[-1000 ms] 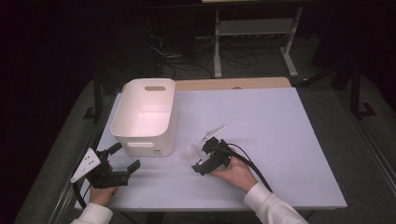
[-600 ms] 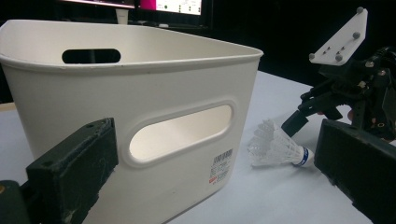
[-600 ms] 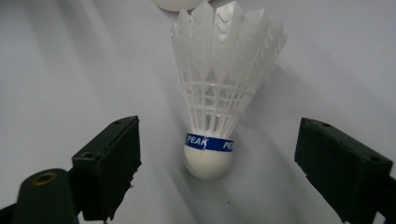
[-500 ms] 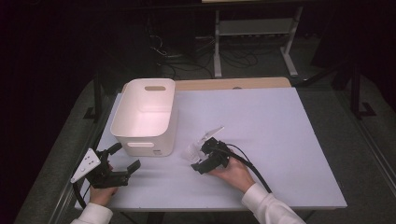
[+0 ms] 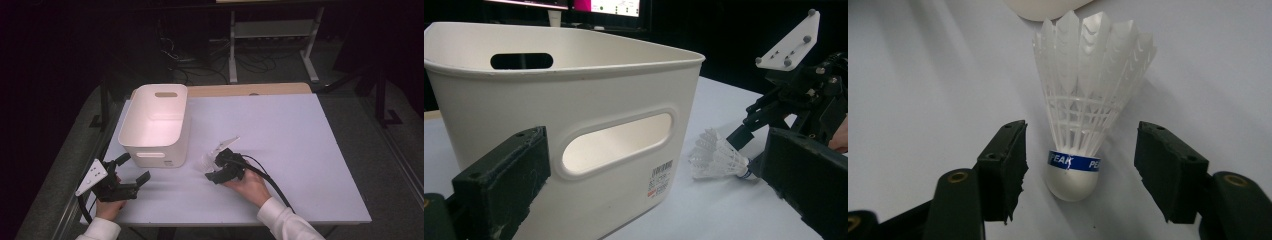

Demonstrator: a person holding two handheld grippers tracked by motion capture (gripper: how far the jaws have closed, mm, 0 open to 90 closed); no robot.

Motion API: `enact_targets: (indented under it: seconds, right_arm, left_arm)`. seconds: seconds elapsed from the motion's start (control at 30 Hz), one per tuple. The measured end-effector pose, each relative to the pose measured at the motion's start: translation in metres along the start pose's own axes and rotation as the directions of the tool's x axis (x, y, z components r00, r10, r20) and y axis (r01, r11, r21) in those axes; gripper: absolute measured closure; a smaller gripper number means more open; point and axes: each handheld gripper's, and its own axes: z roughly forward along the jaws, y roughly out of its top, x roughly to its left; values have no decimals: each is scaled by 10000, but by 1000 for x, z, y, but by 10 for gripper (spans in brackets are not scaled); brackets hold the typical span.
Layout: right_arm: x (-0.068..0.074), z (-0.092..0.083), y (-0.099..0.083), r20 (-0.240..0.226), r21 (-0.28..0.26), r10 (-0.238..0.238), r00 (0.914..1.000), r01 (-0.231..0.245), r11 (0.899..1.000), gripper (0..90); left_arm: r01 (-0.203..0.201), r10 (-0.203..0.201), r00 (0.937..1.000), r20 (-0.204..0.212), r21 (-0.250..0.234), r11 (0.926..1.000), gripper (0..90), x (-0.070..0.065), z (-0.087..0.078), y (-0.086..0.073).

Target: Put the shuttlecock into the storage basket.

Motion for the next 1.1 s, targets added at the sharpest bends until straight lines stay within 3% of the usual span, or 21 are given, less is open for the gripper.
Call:
enact_targets:
  seconds: [0.63, 0.97, 1.1]
  right_arm:
    - [0, 4, -1, -58, 454, -53, 10000, 56, 9990, 628]
    - [-5, 2, -1, -199, 475, 257, 9995, -247, 9986, 638]
    - [-7, 0, 0, -473, 488, 445, 9979, -422, 9979, 639]
  left_arm:
    - [100, -100, 10000, 0, -65, 9999, 0, -1, 0, 0]
    - [60, -60, 10000, -7, -49, 10000, 0, 0, 0, 0]
    - [19, -19, 10000, 4, 14, 10000, 0, 0, 0, 0]
